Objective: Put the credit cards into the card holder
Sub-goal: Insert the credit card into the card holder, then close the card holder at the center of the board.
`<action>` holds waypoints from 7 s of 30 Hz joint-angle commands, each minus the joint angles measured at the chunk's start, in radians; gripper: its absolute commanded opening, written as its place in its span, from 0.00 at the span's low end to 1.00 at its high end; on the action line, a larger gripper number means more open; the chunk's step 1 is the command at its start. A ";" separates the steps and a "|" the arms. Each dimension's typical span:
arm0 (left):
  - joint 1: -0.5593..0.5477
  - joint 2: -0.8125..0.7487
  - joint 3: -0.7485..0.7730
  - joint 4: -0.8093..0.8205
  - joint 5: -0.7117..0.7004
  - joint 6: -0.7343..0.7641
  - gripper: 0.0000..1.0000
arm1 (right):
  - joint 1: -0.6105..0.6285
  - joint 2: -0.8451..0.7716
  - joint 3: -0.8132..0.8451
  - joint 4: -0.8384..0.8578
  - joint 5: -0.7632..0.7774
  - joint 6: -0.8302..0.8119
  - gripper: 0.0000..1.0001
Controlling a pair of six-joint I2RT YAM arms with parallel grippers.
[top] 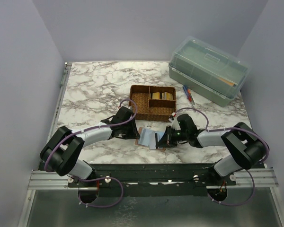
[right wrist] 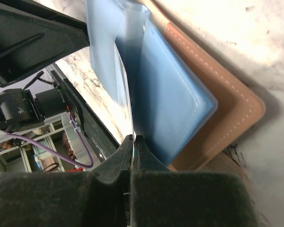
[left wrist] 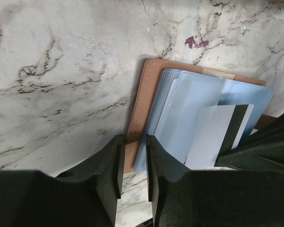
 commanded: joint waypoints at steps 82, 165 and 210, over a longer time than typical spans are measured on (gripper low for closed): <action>0.021 0.095 0.076 0.007 0.068 0.027 0.22 | 0.088 0.138 0.282 -0.127 0.059 -0.268 0.58; -0.100 0.338 0.215 0.595 0.521 -0.329 0.71 | -0.130 -0.372 0.212 -0.904 0.594 -0.105 0.60; -0.114 0.476 0.266 0.202 0.356 -0.086 0.00 | -0.190 -0.436 0.089 -0.691 0.460 -0.108 0.00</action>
